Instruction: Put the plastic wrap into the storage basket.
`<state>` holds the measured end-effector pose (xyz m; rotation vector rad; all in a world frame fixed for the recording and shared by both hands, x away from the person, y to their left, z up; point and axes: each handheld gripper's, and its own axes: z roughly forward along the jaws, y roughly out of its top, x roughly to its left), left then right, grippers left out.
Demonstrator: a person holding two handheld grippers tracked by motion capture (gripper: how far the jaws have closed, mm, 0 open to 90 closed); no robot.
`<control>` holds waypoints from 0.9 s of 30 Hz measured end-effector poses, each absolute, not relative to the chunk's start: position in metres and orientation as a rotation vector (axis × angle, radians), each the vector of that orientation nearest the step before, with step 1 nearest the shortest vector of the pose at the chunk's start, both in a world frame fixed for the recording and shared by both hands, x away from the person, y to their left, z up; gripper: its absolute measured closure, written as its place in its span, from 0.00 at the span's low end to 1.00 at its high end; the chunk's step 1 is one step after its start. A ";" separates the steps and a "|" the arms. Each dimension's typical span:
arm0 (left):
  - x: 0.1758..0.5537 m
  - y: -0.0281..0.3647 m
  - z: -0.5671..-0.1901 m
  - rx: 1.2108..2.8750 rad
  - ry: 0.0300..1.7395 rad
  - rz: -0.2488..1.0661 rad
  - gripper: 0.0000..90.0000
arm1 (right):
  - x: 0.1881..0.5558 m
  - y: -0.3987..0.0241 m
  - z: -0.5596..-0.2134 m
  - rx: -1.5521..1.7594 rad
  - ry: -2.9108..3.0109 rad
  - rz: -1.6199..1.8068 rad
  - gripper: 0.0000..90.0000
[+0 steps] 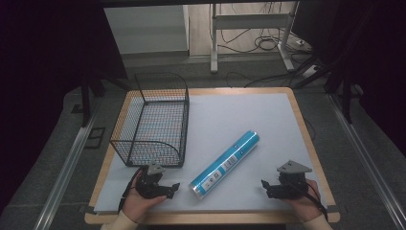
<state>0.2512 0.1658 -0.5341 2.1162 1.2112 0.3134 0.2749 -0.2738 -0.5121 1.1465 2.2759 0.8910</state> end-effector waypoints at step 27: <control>0.246 0.166 -0.502 2.116 1.202 0.289 0.18 | 0.273 -0.277 -0.510 1.151 2.279 0.893 0.12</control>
